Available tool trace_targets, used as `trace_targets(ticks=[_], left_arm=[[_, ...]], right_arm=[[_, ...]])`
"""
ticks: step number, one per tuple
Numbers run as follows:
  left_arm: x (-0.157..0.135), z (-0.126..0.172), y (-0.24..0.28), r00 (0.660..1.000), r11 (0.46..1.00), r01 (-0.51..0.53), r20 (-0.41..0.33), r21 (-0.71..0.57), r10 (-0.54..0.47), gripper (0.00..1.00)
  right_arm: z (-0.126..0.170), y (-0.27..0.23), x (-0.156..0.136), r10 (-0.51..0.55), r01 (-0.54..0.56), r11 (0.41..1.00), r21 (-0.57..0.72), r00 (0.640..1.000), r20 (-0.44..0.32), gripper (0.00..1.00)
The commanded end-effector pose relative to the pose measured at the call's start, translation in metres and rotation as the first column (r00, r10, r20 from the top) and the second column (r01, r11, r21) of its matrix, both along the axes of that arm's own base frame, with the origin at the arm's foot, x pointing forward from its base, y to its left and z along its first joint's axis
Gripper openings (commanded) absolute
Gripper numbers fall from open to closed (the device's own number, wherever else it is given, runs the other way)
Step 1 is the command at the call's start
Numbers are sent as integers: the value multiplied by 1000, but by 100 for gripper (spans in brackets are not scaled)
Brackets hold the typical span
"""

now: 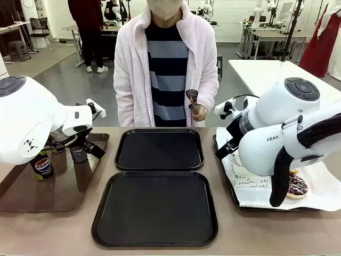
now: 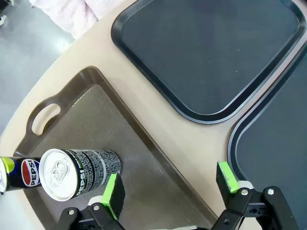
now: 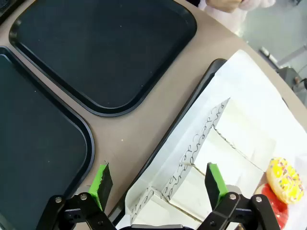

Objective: Set up donuts and drinks on trays.
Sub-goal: Pick up one Pepsi coke and place it on the Flat Tray.

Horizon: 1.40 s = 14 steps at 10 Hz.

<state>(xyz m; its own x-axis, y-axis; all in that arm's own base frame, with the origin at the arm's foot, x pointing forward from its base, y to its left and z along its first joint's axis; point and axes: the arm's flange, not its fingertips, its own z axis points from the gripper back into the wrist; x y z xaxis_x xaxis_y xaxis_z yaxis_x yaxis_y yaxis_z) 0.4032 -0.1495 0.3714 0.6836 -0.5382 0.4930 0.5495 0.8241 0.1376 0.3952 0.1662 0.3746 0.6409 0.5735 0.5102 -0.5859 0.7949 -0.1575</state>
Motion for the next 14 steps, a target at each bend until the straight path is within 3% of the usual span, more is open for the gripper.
trace_targets(ticks=[1, 11, 12, 14], left_arm=[[0, 0, 0, 1000, 1000, 0, 0, 0, 0, 100], [0, 0, 0, 1000, 1000, 0, 0, 0, 0, 100], [-27, 16, 8, 996, 996, 94, 2, 6, -94, 100], [-70, 47, 22, 974, 985, 168, -164, 47, -159, 100]], right_arm=[[0, 0, 0, 0, 0, 1000, 0, 1000, 0, 100], [0, 0, 0, 0, 0, 1000, 0, 1000, 0, 100], [0, 0, 0, 0, 0, 1000, 0, 1000, 0, 100], [27, -18, -51, 39, -43, 998, -36, 995, -96, 100]])
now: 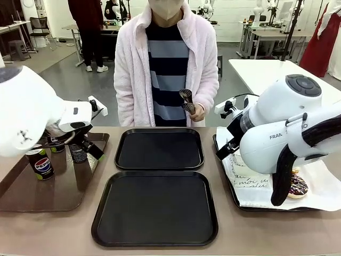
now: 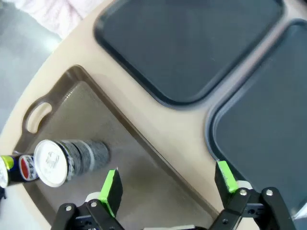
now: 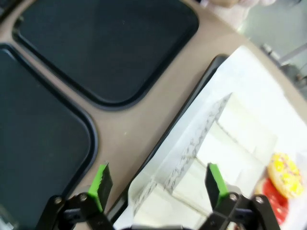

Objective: Set up donuts and drinks on trays.
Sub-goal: Pick up one Pepsi coke and place it on the Flat Tray.

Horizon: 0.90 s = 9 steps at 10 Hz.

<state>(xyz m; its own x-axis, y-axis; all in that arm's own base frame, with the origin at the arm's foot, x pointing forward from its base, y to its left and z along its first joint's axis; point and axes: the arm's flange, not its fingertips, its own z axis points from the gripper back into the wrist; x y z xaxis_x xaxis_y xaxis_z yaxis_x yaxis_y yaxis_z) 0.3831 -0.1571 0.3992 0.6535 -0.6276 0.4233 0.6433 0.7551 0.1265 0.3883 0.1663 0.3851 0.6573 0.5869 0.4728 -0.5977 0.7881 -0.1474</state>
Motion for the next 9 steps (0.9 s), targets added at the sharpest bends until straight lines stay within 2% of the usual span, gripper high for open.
trace_targets(ticks=[1, 2, 3, 4, 5, 6, 7, 8, 9], left_arm=[[-85, 33, 41, 978, 991, 119, -181, 64, -105, 100], [-108, 41, 49, 957, 979, 171, -256, 115, -137, 100], [-128, 42, 58, 942, 970, 200, -300, 138, -151, 100], [-143, 40, 66, 937, 972, 195, -316, 129, -147, 100], [-144, 38, 70, 943, 978, 179, -302, 110, -139, 100], [-91, 64, 34, 941, 980, 169, -313, 109, -127, 100], [-91, 64, 34, 941, 980, 169, -313, 109, -127, 100], [-91, 64, 34, 941, 980, 169, -313, 109, -127, 100], [-105, 76, 42, 935, 978, 176, -329, 113, -130, 100]], right_arm=[[30, -33, -80, 34, -45, 995, -90, 992, -125, 100], [41, -46, -107, 8, -31, 991, -129, 985, -171, 100], [47, -55, -135, 22, -55, 988, -144, 975, -222, 100], [48, -62, -160, 25, -70, 982, -177, 968, -248, 100], [47, -66, -171, 19, -63, 982, -179, 972, -234, 100], [32, -66, -154, -13, -8, 979, -203, 995, -101, 100], [94, -34, -99, -8, -31, 989, -145, 964, -266, 100], [94, -34, -99, -8, -31, 989, -145, 964, -266, 100], [111, -39, -110, -8, -28, 986, -164, 976, -216, 100]])
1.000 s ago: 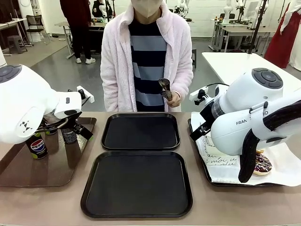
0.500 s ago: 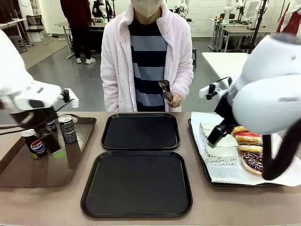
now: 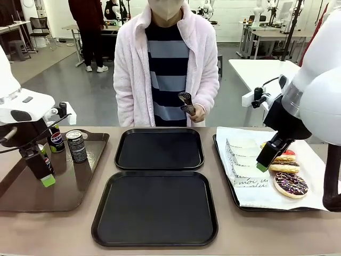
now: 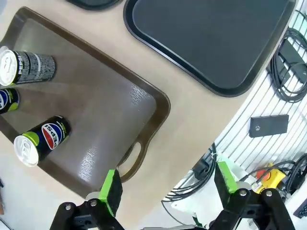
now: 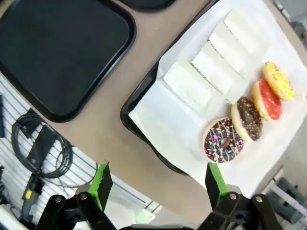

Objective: Set up donuts and drinks on trays.
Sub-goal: Pick up one Pepsi coke and place it on the Flat Tray.

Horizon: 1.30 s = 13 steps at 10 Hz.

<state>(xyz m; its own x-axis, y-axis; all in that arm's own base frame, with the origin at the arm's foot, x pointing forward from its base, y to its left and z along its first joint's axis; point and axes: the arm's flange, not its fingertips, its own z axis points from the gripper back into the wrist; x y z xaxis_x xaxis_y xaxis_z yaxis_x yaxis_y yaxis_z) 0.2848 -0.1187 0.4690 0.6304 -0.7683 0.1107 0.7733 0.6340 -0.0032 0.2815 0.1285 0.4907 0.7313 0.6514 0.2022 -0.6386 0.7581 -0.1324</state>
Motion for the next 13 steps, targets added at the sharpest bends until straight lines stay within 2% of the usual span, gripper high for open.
trace_targets(ticks=[1, 2, 3, 4, 5, 6, 7, 8, 9, 10, 13], left_arm=[[13, -1, 27, 985, 919, -132, -156, -370, 78, 100], [19, 0, 52, 966, 811, -224, -234, -541, 111, 100], [22, 2, 78, 947, 671, -299, -298, -679, 121, 100], [29, 4, 100, 936, 537, -331, -343, -776, 80, 100], [35, -4, 126, 916, 387, -381, -399, -839, 37, 100], [41, -12, 150, 894, 295, -437, -447, -850, 35, 100], [42, -18, 177, 876, 234, -481, -474, -845, 91, 100], [38, -25, 204, 849, 195, -527, -501, -827, 170, 100], [37, -31, 231, 816, 169, -569, -528, -805, 235, 100], [29, -35, 255, 787, 140, -600, -550, -787, 280, 100], [17, -38, 301, 706, 140, -675, -580, -724, 407, 100]], right_arm=[[-10, -39, 13, -101, 135, 913, 385, 989, -108, 100], [-16, -82, 16, -173, 267, 731, 628, 963, -208, 100], [-25, -124, 13, -217, 359, 565, 743, 933, -285, 100], [-39, -163, 12, -223, 429, 385, 817, 902, -369, 100], [-57, -206, 15, -196, 519, 243, 820, 854, -483, 100], [-69, -239, 18, -193, 572, 174, 802, 818, -542, 100], [-76, -270, 16, -195, 605, 108, 789, 791, -580, 100], [-77, -298, 10, -212, 616, 76, 784, 779, -591, 100], [-71, -324, 0, -244, 595, 61, 801, 787, -566, 100], [-62, -341, -10, -261, 573, 75, 816, 801, -539, 100], [-46, -372, -27, -254, 550, 102, 829, 820, -513, 100]])
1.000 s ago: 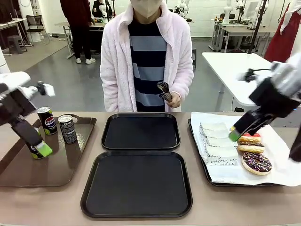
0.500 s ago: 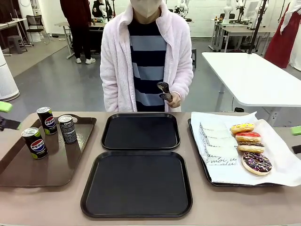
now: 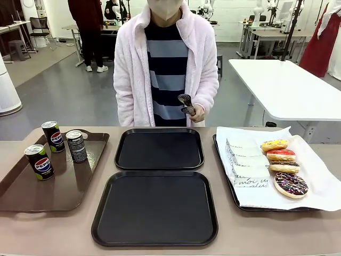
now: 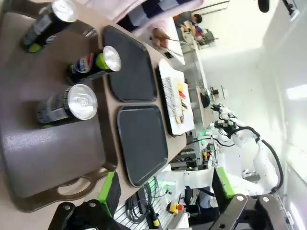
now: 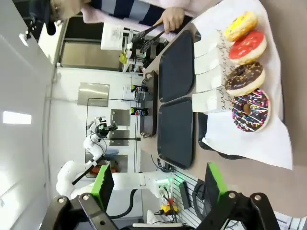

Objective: Set up donuts and drinks on trays.
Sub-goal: Pick up one Pepsi coke and place it on the Flat Tray.

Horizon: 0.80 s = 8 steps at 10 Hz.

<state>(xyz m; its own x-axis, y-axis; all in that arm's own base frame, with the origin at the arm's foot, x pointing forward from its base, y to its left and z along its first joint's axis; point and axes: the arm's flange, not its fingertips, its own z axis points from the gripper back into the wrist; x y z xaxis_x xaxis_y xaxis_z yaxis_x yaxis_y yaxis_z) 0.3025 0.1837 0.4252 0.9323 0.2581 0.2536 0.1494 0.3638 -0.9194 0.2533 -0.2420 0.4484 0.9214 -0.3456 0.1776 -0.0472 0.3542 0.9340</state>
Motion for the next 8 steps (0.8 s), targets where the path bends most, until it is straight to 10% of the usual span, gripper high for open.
trace_targets(ticks=[1, 4, 8], left_arm=[[-2, 6, 9, 999, 998, -22, -42, 52, 24, 100], [-8, 16, 17, 998, 990, -43, -44, 134, 49, 100], [-6, 5, 18, 999, 998, -41, -22, 51, 42, 100]], right_arm=[[-5, -1, 1, 49, -49, 998, -47, 999, -7, 100], [-11, 10, 6, 98, -122, 979, -162, 984, -149, 100], [-5, 3, 3, 46, -49, 997, -59, 997, -56, 100]])
